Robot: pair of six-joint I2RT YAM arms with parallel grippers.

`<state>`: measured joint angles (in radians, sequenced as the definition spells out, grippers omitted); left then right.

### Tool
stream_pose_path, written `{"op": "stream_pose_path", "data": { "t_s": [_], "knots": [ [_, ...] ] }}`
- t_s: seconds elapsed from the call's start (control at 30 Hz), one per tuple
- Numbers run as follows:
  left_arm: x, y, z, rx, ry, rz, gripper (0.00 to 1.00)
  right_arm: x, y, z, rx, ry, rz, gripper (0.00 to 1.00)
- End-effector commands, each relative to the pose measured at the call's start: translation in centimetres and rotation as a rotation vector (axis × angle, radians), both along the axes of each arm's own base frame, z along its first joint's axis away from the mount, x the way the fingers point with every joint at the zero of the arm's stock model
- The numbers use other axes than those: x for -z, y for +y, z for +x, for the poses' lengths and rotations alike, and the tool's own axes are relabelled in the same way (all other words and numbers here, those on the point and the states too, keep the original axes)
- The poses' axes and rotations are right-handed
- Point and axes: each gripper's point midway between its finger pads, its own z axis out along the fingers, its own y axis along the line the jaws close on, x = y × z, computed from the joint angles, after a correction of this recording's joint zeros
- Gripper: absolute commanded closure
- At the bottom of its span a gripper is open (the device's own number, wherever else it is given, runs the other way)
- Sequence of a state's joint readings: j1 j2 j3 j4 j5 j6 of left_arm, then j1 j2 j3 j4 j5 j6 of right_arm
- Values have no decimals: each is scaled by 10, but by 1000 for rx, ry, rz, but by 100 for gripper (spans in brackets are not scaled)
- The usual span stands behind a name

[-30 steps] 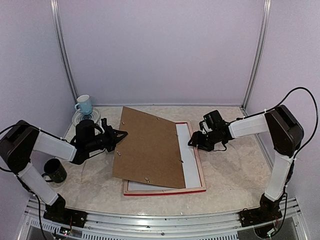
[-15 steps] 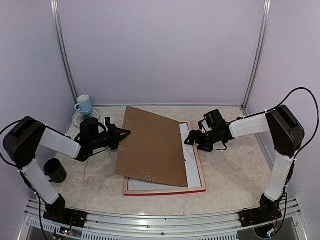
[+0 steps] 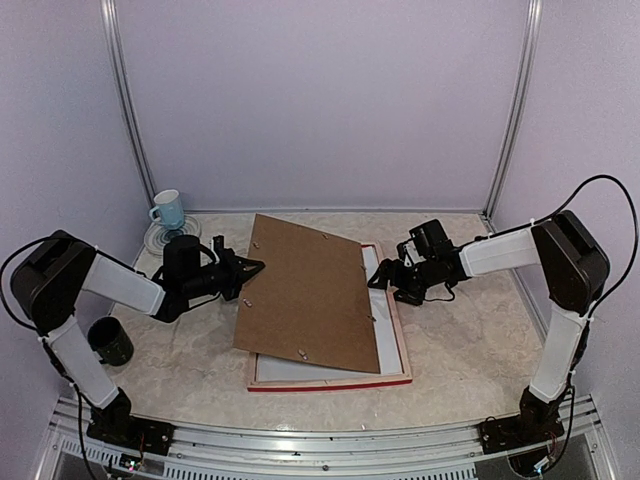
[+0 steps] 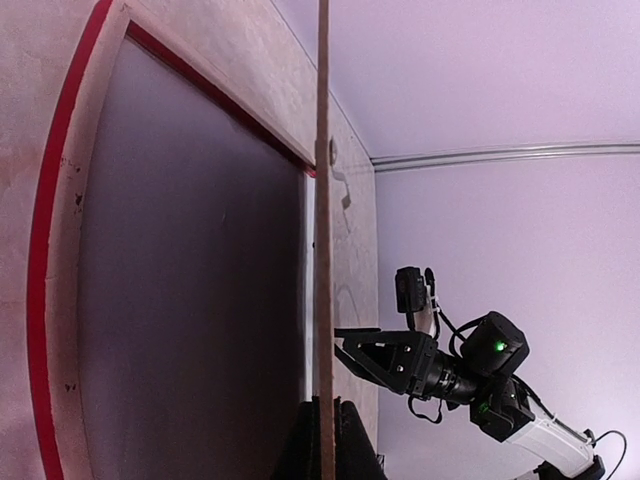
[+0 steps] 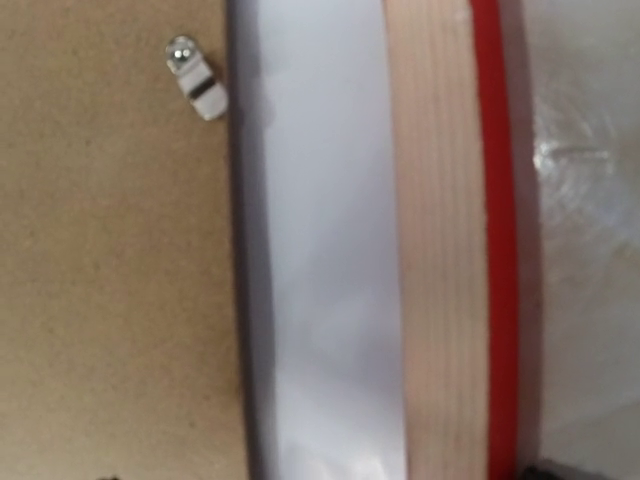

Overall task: Put the photo into the frame
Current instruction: Place the backboard on the frame body.

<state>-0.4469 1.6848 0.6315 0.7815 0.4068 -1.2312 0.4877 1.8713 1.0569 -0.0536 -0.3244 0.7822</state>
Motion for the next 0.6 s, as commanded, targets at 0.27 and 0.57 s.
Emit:
{"op": "stream_pose_path", "data": {
  "t_s": [0.27,0.57],
  "knots": [
    [-18,-17,3,29,-35,-56,100,-4,-2,1,39,0,38,14],
    [-11,-25,-2,40,-36,-32,100,-9,-12,1,86,10,54,14]
  ]
}}
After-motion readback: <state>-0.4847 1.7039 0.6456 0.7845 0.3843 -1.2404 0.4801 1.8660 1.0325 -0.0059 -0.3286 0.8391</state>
